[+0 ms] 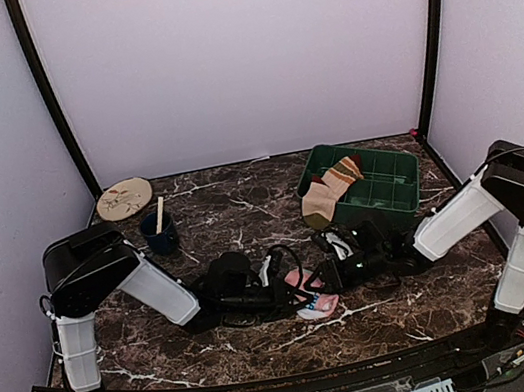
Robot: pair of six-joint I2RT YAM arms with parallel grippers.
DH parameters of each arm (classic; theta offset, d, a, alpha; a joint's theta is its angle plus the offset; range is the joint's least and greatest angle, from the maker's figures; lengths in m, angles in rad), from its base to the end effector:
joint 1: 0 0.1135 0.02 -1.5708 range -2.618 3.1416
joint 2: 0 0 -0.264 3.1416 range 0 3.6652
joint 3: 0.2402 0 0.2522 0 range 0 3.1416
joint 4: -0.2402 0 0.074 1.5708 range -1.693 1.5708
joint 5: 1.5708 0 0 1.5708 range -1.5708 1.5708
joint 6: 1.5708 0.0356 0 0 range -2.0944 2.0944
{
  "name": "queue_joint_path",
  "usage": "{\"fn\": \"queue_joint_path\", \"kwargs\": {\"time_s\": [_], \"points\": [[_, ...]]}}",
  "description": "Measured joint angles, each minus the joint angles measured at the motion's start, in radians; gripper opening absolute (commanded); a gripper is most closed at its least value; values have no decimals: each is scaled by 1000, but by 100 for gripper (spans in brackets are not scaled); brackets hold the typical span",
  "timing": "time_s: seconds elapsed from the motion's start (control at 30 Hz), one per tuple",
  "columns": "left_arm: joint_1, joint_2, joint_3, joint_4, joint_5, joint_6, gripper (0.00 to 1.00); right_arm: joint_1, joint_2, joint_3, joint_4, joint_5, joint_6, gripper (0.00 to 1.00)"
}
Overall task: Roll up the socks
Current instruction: Roll the sock at the center of the board.
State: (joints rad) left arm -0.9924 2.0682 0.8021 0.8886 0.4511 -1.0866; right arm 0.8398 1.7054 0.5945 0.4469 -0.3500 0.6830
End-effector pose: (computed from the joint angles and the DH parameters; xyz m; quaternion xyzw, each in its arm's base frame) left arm 0.1922 -0.3227 0.0907 0.0876 0.8113 -0.5659 0.1180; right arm 0.1929 0.2334 0.1160 -0.1454 0.8765 0.4109 0.2042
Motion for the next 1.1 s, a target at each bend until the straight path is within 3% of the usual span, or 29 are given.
{"fn": "queue_joint_path", "kwargs": {"time_s": [0.27, 0.53, 0.77, 1.1], "points": [[2, 7, 1, -3, 0, -14, 0, -5, 49, 70, -64, -59, -79, 34], [3, 10, 1, 13, 7, -32, 0, -15, 85, 95, -55, -123, -97, 0], [3, -9, -19, 8, 16, -43, 16, -18, 96, 93, -41, -161, -82, 0], [-9, -196, -61, -282, -11, 24, 35, 4, 113, 95, -35, -235, -52, 0]]}}
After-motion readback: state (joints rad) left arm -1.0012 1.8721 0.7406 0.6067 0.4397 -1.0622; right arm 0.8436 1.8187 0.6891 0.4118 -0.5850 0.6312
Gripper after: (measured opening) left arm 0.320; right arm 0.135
